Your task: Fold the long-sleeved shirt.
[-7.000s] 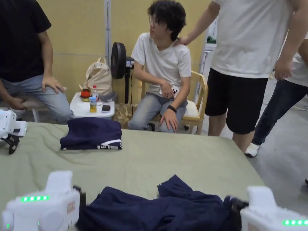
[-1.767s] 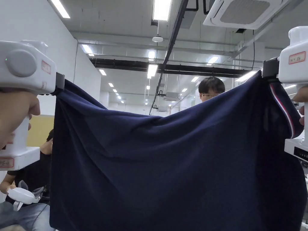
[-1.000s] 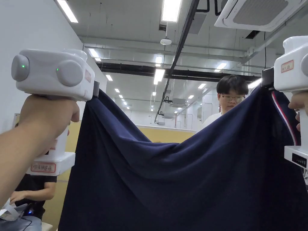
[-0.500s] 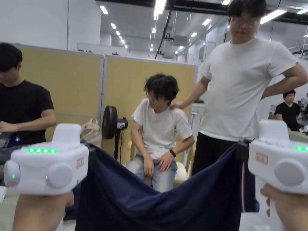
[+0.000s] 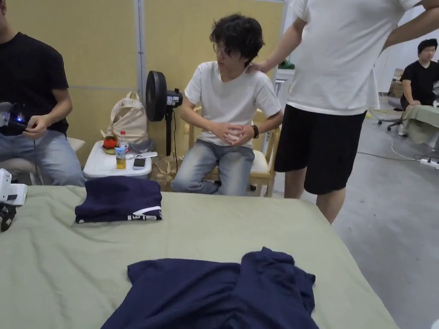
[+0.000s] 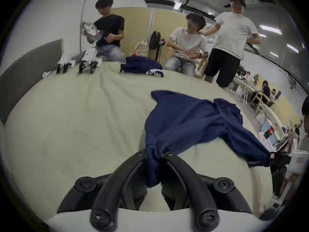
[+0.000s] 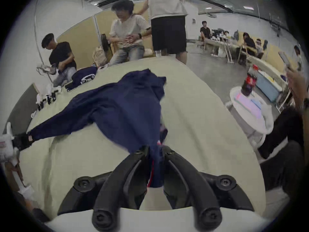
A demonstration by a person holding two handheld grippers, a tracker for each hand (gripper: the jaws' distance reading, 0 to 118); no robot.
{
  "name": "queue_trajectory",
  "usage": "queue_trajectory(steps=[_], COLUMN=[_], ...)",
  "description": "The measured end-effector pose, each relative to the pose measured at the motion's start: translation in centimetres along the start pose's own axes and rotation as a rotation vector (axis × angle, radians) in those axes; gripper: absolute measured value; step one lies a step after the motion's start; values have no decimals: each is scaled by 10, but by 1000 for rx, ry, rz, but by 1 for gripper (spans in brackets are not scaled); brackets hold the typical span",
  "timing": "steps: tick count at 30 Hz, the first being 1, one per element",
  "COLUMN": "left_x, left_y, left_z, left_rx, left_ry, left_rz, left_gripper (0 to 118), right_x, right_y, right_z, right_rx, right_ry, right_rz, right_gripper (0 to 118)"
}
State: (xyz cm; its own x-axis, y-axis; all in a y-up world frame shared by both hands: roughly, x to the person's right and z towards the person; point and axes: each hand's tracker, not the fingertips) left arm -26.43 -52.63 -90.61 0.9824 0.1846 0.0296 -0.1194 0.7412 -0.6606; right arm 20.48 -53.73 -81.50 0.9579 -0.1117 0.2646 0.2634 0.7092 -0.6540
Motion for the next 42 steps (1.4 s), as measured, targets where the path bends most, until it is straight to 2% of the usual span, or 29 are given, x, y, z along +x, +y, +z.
queue_trajectory(steps=[3,8,13,15,17,18,19,23,26,27,28,29,30,31,32,33,34,36,37,38,39,40,41,42], left_x=[-17,-45,-63,-67,-69,-67,-65,-43,-46,-43,-40,-40,-40,-39,-38,-35,-31,-21,-2,8,17,25,27,31], left_y=[-30,-80,-122,-138,-155,-164,-172,-182,-177,-169,-162,-152,-142,-134,-128,-123,-119,-120,-123,-128,-136,-142,-150,-155], left_z=[35,83,139,157,172,175,175,173,176,188,198,210,222,232,243,255,259,263,275,274,269,265,265,258], left_rx=[-23,-67,-86,-108,-149,-165,-187,-224,-201,-158,-126,-87,-54,-36,-1,45,114,134,129,132,141,148,133,95], left_ry=[2,7,4,11,16,35,46,40,54,54,44,40,42,39,38,44,35,21,26,31,53,64,48,31], left_rz=[-10,-29,-57,-67,-70,-82,-94,-101,-97,-80,-71,-64,-53,-46,-39,-32,-26,-41,-57,-85,-109,-129,-124,-125], left_gripper=[10,10,10,10,10,10,10,10,11,16,27,46,84,110,118,113,114,115,112,105,76,39,6,6], right_x=[9,24,42,50,59,61,62,65,55,49,42,35,28,21,11,2,-6,-25,-35,-45,-55,-56,-60,-63], right_y=[-25,-66,-115,-135,-157,-167,-177,-186,-161,-150,-139,-125,-114,-105,-94,-89,-88,-90,-95,-101,-109,-129,-139,-149], right_z=[28,87,128,141,146,148,148,146,165,178,189,204,217,227,240,246,251,263,265,264,261,250,246,243], right_rx=[-61,-67,-139,-169,-235,-260,-276,-291,-168,-120,-83,-27,32,78,121,142,171,268,244,237,228,215,192,180], right_ry=[36,61,10,-9,-11,-21,-63,-53,-25,-5,24,60,88,114,138,145,166,206,200,195,185,174,190,208], right_rz=[8,31,137,133,85,74,89,86,58,70,79,87,97,107,113,123,125,143,146,162,174,182,189,194], right_gripper=[18,18,18,18,17,7,2,2,2,2,2,6,29,63,103,117,116,117,117,117,111,99,74,74])
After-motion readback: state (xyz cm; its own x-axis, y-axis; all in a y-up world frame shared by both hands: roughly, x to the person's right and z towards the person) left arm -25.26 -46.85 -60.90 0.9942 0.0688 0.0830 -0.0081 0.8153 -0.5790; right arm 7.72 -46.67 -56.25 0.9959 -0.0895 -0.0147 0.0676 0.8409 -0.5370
